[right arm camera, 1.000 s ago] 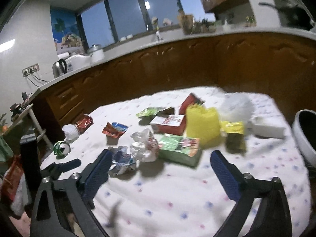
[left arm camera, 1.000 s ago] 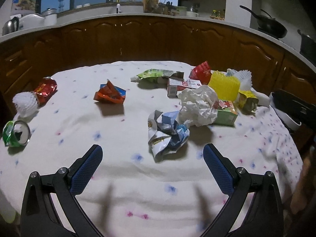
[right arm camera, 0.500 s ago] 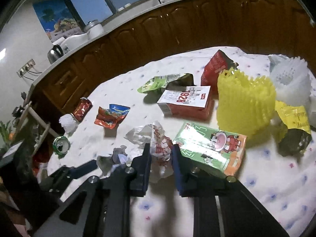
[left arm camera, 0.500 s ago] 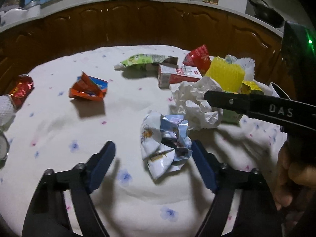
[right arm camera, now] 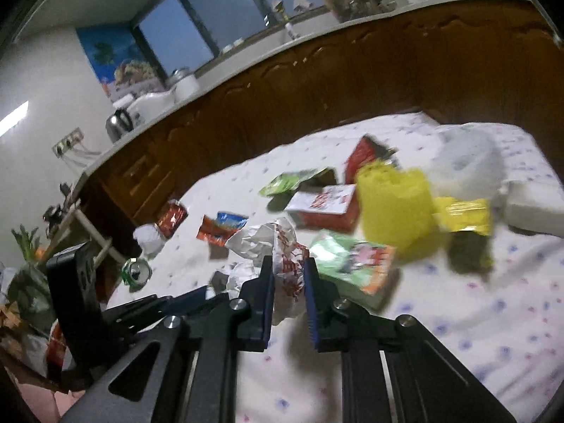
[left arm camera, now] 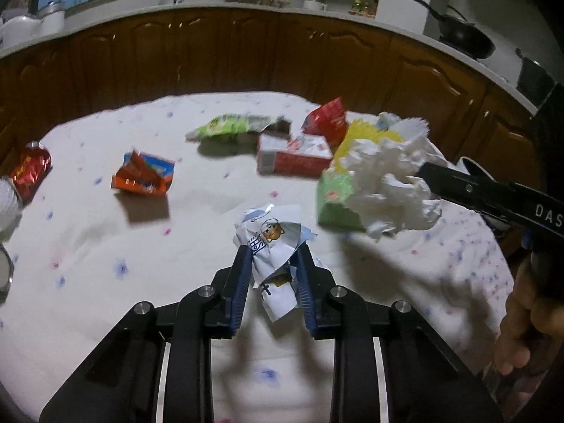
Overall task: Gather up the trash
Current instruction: 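Grasp the foil wrapper with the left tool while the right tool grasps crumpled white paper, then carry both items over the black bin and open both tools to drop them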
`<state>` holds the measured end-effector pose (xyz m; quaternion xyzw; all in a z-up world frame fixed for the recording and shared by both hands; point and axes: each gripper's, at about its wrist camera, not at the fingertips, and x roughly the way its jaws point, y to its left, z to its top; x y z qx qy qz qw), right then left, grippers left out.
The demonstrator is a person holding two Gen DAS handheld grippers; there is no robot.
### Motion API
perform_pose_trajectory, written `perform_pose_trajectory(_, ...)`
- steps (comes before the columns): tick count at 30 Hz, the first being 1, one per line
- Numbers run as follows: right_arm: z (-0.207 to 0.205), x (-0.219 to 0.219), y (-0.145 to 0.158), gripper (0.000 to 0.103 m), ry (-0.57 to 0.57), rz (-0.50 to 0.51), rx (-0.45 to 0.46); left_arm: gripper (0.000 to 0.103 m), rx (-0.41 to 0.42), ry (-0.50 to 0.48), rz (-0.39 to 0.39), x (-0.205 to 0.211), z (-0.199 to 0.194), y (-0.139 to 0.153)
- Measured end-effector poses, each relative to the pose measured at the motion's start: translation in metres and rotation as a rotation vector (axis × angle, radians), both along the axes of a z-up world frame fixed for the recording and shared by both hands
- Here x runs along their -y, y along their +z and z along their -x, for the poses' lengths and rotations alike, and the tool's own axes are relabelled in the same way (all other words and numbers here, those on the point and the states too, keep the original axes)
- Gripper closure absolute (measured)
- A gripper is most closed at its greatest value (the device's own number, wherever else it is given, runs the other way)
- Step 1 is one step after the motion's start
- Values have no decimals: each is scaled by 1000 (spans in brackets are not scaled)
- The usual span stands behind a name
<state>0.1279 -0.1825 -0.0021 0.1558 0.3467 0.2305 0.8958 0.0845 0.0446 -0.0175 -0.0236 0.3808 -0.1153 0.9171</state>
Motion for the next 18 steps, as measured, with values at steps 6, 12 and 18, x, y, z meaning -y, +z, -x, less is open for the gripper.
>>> perform_pose_trajectory(6, 24, 55, 9, 88, -117, -16, 27, 79, 61, -68, 14, 30, 3, 27)
perform_pose_trajectory(12, 47, 120, 8, 88, -253, -11, 23, 79, 80, -166, 21, 78, -4, 41)
perform_pose_trajectory(18, 63, 186, 17, 87, -400, 3, 40, 79, 71, -279, 57, 140, -19, 50)
